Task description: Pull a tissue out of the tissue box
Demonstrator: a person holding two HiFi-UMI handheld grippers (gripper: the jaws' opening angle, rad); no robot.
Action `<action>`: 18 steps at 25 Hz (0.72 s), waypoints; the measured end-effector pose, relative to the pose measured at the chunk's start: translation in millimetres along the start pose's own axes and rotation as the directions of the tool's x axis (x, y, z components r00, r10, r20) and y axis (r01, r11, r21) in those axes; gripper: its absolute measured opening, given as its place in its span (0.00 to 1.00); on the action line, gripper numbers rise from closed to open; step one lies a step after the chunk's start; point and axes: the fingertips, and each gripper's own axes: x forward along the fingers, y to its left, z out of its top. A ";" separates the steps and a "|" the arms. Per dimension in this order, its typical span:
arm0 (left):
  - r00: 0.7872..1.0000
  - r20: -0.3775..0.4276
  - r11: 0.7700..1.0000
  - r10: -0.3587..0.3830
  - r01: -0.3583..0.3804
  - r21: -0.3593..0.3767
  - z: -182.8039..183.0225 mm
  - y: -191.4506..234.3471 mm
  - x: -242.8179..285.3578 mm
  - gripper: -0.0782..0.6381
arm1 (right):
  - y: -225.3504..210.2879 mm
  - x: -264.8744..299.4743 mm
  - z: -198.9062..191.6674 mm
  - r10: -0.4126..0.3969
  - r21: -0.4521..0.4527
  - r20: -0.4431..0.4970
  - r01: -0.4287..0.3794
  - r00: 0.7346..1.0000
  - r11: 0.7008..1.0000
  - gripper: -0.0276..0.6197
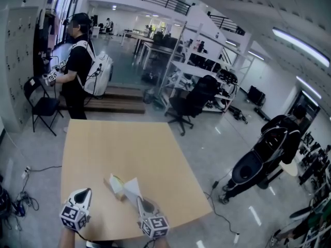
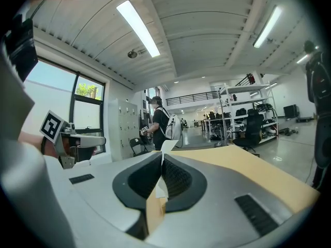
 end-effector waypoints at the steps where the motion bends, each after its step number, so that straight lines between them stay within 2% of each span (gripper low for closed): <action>1: 1.000 0.000 1.000 0.001 -0.001 0.001 1.4 -1.2 0.0 0.12 | -1.2 -1.1 1.3 0.000 0.004 0.001 0.000 1.000 1.000 0.05; 8: 1.000 -0.018 1.000 -0.006 0.006 0.003 8.4 -6.3 -2.4 0.12 | -2.3 -3.7 6.4 -0.002 0.007 0.008 0.002 1.000 1.000 0.05; 18: 1.000 -0.002 1.000 -0.006 0.006 0.016 11.4 -11.1 -2.8 0.12 | -3.1 -8.0 4.0 -0.008 0.007 0.012 0.008 1.000 1.000 0.05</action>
